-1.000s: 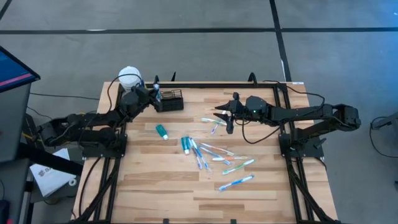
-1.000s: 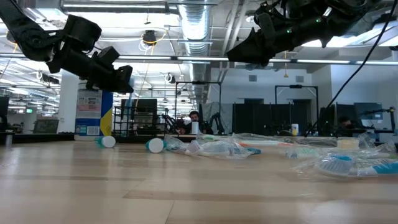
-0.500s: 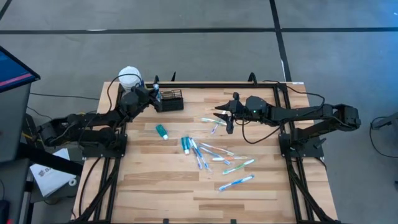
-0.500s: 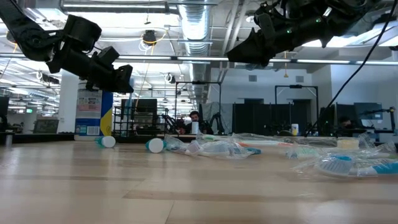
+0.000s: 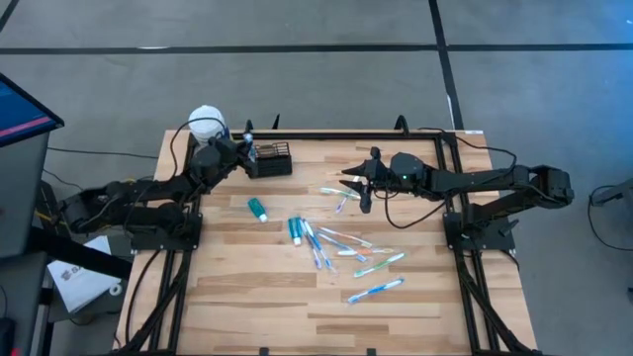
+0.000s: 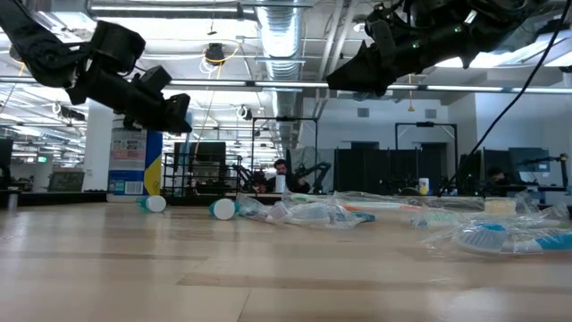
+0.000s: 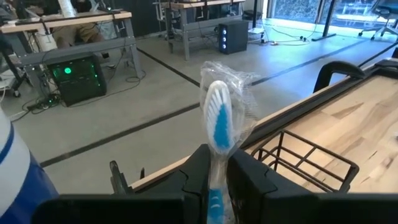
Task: Pick & Place toothbrushing station
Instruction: Put the blue toothbrush into the black wire organizer
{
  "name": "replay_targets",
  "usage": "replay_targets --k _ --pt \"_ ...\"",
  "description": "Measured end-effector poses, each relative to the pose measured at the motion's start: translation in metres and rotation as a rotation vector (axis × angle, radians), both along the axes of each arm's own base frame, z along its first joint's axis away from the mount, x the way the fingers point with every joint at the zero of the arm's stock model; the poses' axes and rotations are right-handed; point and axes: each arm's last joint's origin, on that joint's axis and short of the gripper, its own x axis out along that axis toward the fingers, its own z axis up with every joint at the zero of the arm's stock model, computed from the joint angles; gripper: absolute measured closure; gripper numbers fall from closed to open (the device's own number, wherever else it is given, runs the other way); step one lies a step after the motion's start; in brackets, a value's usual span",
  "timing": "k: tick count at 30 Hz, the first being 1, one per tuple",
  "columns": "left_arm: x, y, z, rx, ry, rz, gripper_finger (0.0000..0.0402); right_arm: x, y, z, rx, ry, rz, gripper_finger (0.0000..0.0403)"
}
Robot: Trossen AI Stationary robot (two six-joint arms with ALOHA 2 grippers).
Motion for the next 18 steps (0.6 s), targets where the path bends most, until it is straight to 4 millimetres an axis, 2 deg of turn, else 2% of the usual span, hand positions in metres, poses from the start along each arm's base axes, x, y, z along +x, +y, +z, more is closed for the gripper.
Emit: replay_targets --k 8,18 --pt "-0.0049 -0.0038 0.0093 0.023 -0.033 0.0 0.0352 0.0 0.0 0.0 0.0 0.0 0.0 0.0274" --pt "-0.0063 -0.0049 0.0098 0.015 -0.033 0.001 0.0248 0.0001 0.0005 0.0 0.002 0.0 0.001 0.0274"
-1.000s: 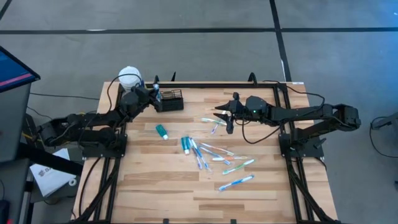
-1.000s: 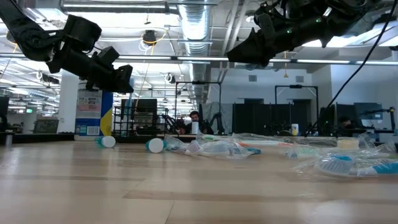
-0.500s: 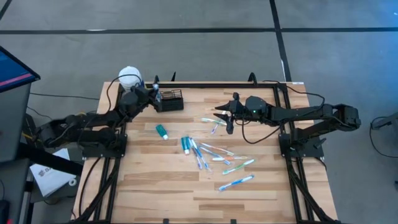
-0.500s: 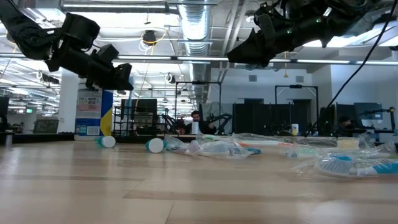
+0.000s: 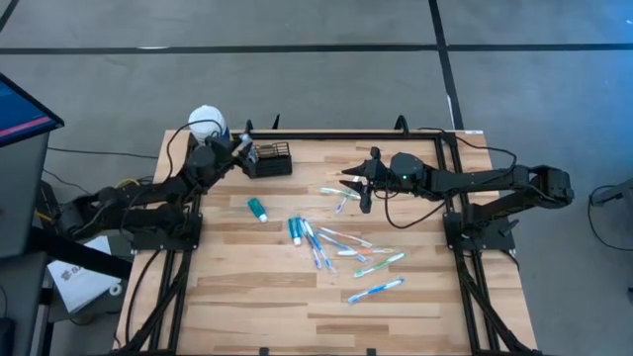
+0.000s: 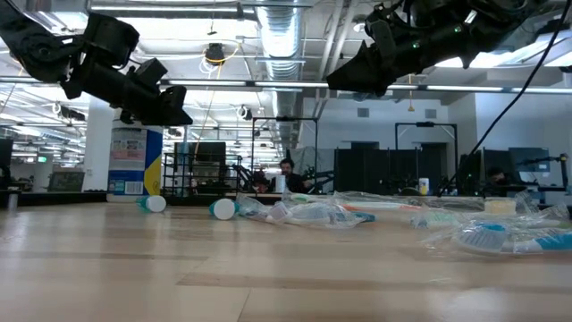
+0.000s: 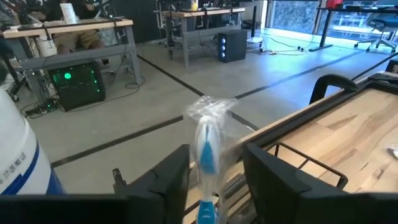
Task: Pick & Place toothbrushing station
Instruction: Put the blue toothbrush into the black wire organizer, then put the top green toothbrush into the black wire organizer
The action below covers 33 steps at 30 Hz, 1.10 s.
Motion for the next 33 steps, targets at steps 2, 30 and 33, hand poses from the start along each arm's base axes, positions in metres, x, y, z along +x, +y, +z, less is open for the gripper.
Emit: replay_targets --k 2,30,33 --pt "-0.001 0.0 0.001 0.009 -0.001 0.0 0.0233 0.0 0.0 0.0 0.0 0.0 0.0 0.0274" --pt "0.003 -0.051 0.044 0.107 -0.297 -0.439 0.0215 -0.003 0.0 -0.016 0.034 0.156 -0.001 0.0274" --pt "0.008 -0.062 0.046 0.111 -0.322 -0.511 0.0215 -0.003 -0.003 -0.026 0.046 0.223 -0.012 0.0274"
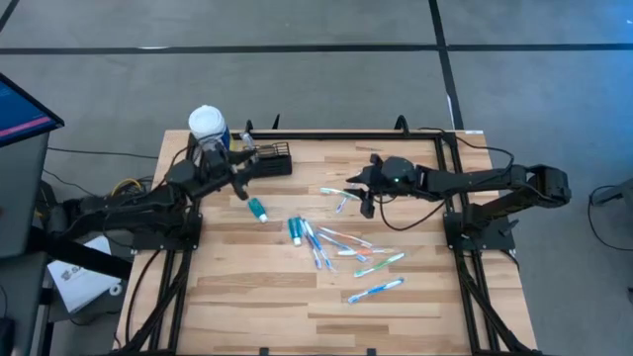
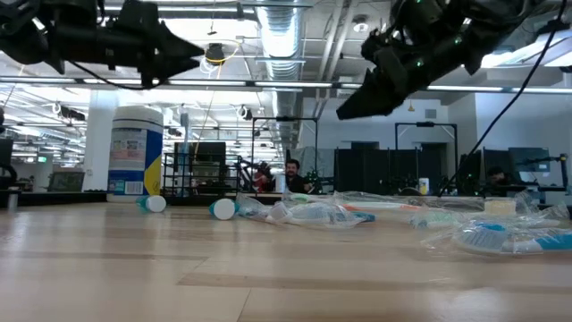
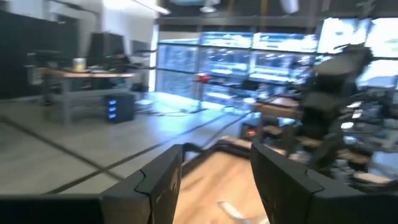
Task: Pick & Place toothbrushing station
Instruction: Put the top green toothbrush into the black wire organizer
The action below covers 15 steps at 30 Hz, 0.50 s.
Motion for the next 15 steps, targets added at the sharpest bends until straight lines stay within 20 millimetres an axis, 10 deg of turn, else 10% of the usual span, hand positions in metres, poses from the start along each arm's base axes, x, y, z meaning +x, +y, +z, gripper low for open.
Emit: replay_targets --k 15 --pt "0.018 -0.03 -0.008 -0.007 0.049 -0.203 0.0215 -0.011 -0.024 -0.048 0.025 0.37 -0.038 0.0274"
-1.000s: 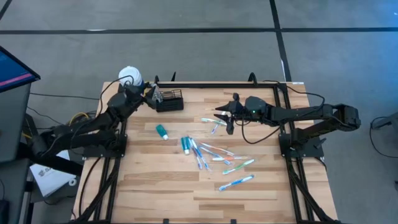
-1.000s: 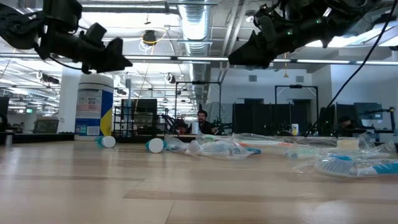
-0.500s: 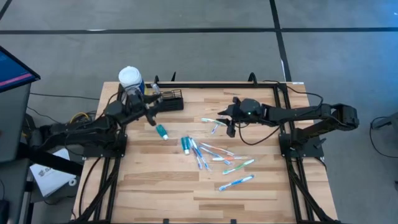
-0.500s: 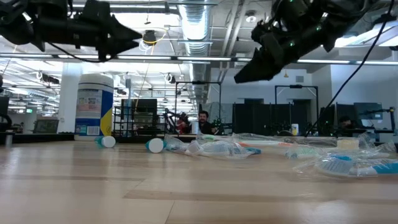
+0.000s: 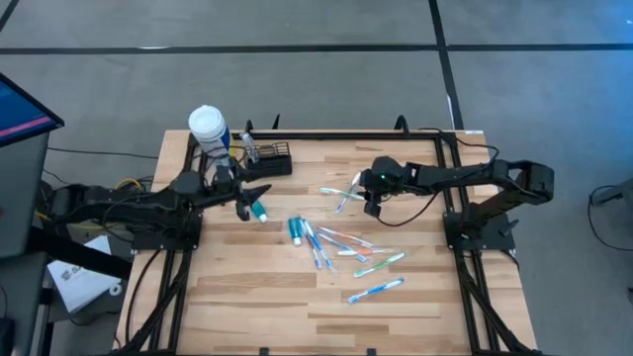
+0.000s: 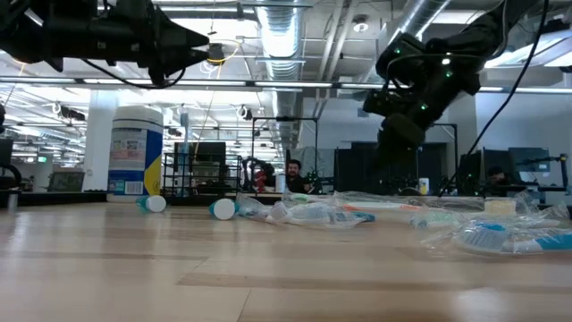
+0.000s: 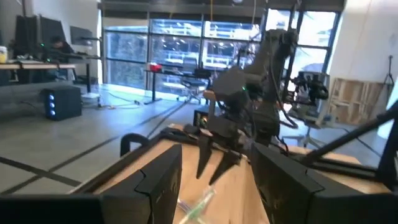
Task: Pick & Place toothbrushing station
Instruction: Put the top green toothbrush into the black wire organizer
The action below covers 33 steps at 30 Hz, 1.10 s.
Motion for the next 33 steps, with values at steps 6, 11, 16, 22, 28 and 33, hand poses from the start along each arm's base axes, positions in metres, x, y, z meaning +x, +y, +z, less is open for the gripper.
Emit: replay_targets --k 6,11,16,22,28,33 --pt "0.008 0.0 -0.009 -0.011 0.047 0.001 0.0215 -0.005 0.001 -0.004 0.015 0.073 0.009 0.0274" --pt "0.014 0.001 -0.013 -0.014 0.052 0.001 0.0215 -0.007 0.001 -0.005 0.009 0.092 0.027 0.0274" --pt "0.017 0.002 -0.014 -0.014 0.044 0.001 0.0215 -0.007 0.001 -0.011 0.017 0.124 0.03 0.0273" --pt "0.017 0.001 -0.015 -0.014 0.044 -0.002 0.0215 -0.002 0.0 -0.029 0.026 0.188 0.048 0.0259" --pt "0.017 0.001 -0.014 -0.013 0.041 -0.002 0.0215 0.0 -0.001 -0.041 0.036 0.223 0.047 0.0238" --pt "0.017 0.001 -0.014 -0.013 0.041 -0.002 0.0215 0.0 -0.003 -0.042 0.039 0.227 0.041 0.0234"
